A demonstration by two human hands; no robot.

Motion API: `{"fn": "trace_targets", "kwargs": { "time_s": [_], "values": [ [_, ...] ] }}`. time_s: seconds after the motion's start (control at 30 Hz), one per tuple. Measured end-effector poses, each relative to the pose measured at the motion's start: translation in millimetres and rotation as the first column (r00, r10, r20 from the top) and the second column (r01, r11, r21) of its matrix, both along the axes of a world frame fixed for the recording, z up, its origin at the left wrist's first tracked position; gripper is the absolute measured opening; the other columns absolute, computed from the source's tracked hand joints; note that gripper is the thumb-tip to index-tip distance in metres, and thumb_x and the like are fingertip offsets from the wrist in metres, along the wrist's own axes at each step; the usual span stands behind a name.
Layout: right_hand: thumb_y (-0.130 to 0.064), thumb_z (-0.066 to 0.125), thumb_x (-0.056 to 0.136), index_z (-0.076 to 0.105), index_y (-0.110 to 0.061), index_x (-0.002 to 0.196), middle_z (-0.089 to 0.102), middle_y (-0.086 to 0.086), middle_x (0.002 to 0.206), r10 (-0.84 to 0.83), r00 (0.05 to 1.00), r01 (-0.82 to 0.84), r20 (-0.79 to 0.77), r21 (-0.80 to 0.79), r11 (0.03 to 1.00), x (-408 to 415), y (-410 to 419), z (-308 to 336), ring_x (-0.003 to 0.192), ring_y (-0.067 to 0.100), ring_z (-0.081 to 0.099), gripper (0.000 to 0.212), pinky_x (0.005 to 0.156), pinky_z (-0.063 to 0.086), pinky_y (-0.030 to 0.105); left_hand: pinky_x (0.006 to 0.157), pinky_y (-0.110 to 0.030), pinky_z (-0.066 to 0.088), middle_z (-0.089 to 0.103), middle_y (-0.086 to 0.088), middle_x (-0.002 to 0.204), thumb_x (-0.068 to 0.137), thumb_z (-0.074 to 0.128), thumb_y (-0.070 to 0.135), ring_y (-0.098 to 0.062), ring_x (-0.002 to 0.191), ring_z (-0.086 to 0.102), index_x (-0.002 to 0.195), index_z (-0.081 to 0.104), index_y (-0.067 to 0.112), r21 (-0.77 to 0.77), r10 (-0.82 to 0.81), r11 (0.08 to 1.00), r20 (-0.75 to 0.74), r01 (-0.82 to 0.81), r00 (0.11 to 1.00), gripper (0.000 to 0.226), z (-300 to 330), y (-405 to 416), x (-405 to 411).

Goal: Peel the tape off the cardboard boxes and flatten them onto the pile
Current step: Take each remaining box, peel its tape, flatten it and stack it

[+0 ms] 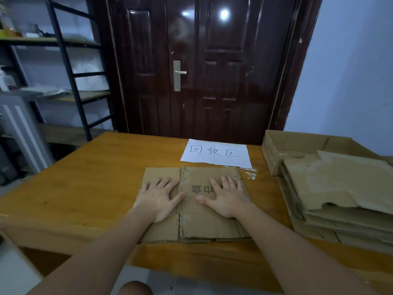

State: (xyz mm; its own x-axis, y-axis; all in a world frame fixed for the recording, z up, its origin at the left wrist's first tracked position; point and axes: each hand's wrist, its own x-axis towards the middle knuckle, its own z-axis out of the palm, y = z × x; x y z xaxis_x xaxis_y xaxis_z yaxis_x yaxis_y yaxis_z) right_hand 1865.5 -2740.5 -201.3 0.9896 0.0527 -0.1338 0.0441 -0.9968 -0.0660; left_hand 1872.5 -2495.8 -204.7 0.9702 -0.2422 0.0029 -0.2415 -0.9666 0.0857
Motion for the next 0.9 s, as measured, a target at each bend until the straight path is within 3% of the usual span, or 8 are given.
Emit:
{"fn": "trace_targets", "kwargs": {
  "time_s": [0.13, 0.27, 0.37, 0.5, 0.57, 0.67, 0.8, 0.9],
  "values": [
    [-0.102, 0.006, 0.069, -0.002, -0.035, 0.162, -0.01, 0.011, 0.17, 0.007, 1.0, -0.007, -0.007, 0.015, 1.0, -2, 0, 1, 0.156, 0.029, -0.012, 0.115, 0.123, -0.011, 0.054, 0.124, -0.049, 0.019, 0.034, 0.004, 0.165, 0.095, 0.012, 0.078, -0.022, 0.152, 0.027, 0.156, 0.035, 0.033, 0.056, 0.053, 0.997, 0.032, -0.055, 0.998, 0.079, 17, 21, 1],
    [-0.102, 0.008, 0.069, -0.002, -0.035, 0.162, -0.01, 0.01, 0.17, 0.014, 1.0, -0.014, -0.011, 0.03, 0.999, -2, -1, 2, 0.156, 0.029, -0.013, 0.115, 0.123, -0.011, 0.055, 0.121, -0.051, 0.024, 0.034, -0.007, 0.163, 0.089, 0.017, 0.087, -0.03, 0.152, 0.026, 0.157, 0.035, 0.016, 0.042, 0.341, 0.94, -0.084, -0.338, 0.936, 0.1, 23, 64, -2],
    [-0.101, 0.016, 0.072, 0.001, -0.036, 0.163, -0.009, 0.009, 0.17, 0.008, 0.999, -0.006, -0.032, 0.058, 0.998, -2, -1, 6, 0.156, 0.028, -0.013, 0.113, 0.124, -0.01, 0.053, 0.123, -0.053, 0.02, 0.024, -0.008, 0.168, 0.086, 0.022, 0.091, -0.033, 0.155, 0.017, 0.16, 0.03, 0.018, -0.007, 0.331, 0.941, -0.199, -0.339, 0.922, 0.104, 14, 81, -6],
    [-0.088, 0.046, 0.08, 0.01, -0.029, 0.163, -0.005, 0.011, 0.171, -0.065, 0.997, 0.069, -0.035, 0.157, 0.985, -4, -15, 21, 0.156, 0.032, -0.012, 0.108, 0.126, 0.003, 0.054, 0.124, -0.053, 0.019, 0.024, -0.006, 0.168, 0.093, 0.033, 0.08, -0.033, 0.154, 0.018, 0.16, 0.031, 0.024, -0.111, 0.29, 0.944, -0.175, -0.312, 0.941, 0.087, 5, 79, -6],
    [-0.085, 0.054, 0.079, 0.006, -0.028, 0.164, 0.002, 0.013, 0.17, -0.19, 0.981, 0.195, -0.044, 0.167, 0.967, -11, -30, 27, 0.156, 0.036, 0.003, 0.112, 0.124, 0.016, 0.056, 0.123, -0.052, 0.021, 0.027, -0.006, 0.167, 0.096, 0.037, 0.076, -0.033, 0.153, 0.022, 0.159, 0.033, 0.023, -0.131, 0.287, 0.942, -0.163, -0.309, 0.944, 0.083, 5, 77, -3],
    [-0.081, 0.052, 0.083, 0.015, -0.031, 0.161, 0.034, 0.008, 0.162, -0.254, 0.958, 0.274, -0.131, 0.17, 0.947, -27, -48, 26, 0.142, 0.033, 0.041, 0.1, 0.112, 0.04, 0.051, 0.121, -0.051, 0.027, 0.034, -0.004, 0.163, 0.092, 0.046, 0.078, -0.033, 0.149, 0.03, 0.156, 0.04, 0.03, -0.21, 0.315, 0.911, -0.197, -0.354, 0.928, 0.08, 6, 74, -1],
    [-0.072, 0.052, 0.089, 0.027, -0.032, 0.158, 0.039, 0.01, 0.158, -0.263, 0.963, 0.27, -0.064, 0.269, 0.925, -46, -48, 13, 0.139, 0.034, 0.042, 0.084, 0.111, 0.041, 0.052, 0.096, -0.043, 0.054, 0.066, 0.001, 0.132, 0.087, 0.064, 0.067, -0.029, 0.116, 0.062, 0.15, 0.052, 0.031, -0.542, 0.297, 0.761, -0.198, -0.357, 0.934, 0.073, 12, 64, -6],
    [-0.057, 0.067, 0.09, 0.031, -0.028, 0.157, 0.036, 0.01, 0.153, -0.295, 0.955, 0.263, 0.001, 0.455, 0.851, -59, -43, 26, 0.135, 0.032, 0.045, 0.081, 0.111, 0.043, 0.047, 0.07, -0.03, 0.053, 0.067, -0.001, 0.115, 0.098, 0.067, 0.042, -0.016, 0.089, 0.065, 0.151, 0.048, 0.021, -0.736, 0.234, 0.583, -0.253, -0.344, 0.939, 0.061, 27, 53, -16]
  ]
}}
